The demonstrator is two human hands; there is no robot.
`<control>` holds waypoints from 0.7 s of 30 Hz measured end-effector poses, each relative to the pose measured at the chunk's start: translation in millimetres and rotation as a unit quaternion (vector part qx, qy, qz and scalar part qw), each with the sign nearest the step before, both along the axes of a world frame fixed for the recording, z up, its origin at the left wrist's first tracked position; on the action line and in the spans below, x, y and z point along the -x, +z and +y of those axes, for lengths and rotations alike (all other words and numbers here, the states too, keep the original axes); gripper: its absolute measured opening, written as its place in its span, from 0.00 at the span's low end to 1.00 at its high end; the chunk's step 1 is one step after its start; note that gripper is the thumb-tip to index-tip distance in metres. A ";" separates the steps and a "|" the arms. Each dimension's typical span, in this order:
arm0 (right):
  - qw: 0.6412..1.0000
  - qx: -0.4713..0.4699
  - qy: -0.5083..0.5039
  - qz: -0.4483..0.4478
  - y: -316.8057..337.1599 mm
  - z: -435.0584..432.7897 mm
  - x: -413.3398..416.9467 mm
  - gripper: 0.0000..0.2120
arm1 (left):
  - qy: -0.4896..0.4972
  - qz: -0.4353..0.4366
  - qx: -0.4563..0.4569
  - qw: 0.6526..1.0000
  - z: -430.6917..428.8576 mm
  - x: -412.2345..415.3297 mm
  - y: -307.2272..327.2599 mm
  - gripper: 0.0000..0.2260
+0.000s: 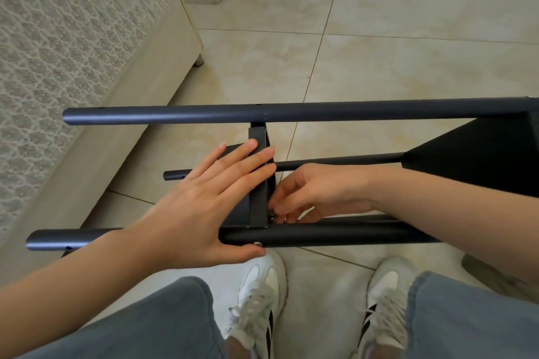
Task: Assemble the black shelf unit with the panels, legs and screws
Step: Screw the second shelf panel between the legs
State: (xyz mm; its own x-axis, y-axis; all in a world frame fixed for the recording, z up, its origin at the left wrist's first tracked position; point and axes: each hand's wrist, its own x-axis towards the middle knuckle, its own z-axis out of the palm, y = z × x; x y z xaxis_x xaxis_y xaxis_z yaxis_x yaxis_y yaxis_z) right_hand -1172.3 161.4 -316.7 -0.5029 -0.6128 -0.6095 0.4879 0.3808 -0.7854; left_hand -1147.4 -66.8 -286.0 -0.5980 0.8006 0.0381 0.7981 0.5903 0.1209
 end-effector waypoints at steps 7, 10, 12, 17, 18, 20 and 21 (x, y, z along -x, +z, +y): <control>1.000 0.021 0.008 -0.003 -2.3 -7.0 -5.2 0.03 | -0.001 0.033 0.024 0.999 -0.2 -11.7 -2.5 0.42; 0.999 0.047 0.008 -0.010 -5.2 -9.6 -7.1 0.05 | -0.002 0.034 0.026 0.999 -0.2 -12.3 -2.4 0.42; 0.999 0.051 0.011 -0.012 -8.0 -10.6 -9.5 0.07 | -0.002 0.033 0.025 0.999 0.0 -12.7 -2.9 0.42; 0.998 0.065 -0.002 -0.020 -11.7 -10.3 -13.9 0.06 | 0.004 0.020 0.017 1.000 -0.7 -14.6 -3.7 0.42; 0.997 0.068 -0.002 -0.019 -11.9 -10.3 -14.4 0.07 | 0.004 0.018 0.016 1.000 -0.9 -14.7 -3.7 0.42; 0.997 0.076 -0.003 -0.023 -12.4 -10.0 -14.7 0.09 | 0.005 0.016 0.014 1.000 -1.5 -14.8 -3.9 0.42; 0.997 0.078 -0.003 -0.025 -12.8 -10.0 -15.1 0.10 | 0.005 0.015 0.013 1.000 -1.8 -14.9 -4.1 0.43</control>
State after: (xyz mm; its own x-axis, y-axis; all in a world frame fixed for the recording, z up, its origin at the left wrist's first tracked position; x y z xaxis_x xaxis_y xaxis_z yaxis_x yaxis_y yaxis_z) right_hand -1157.3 151.4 -329.4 -0.4775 -0.6998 -0.5313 0.5304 0.2525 -0.8093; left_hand -1132.4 -68.6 -290.1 -0.6044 0.7959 0.0351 0.7955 0.6005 0.0809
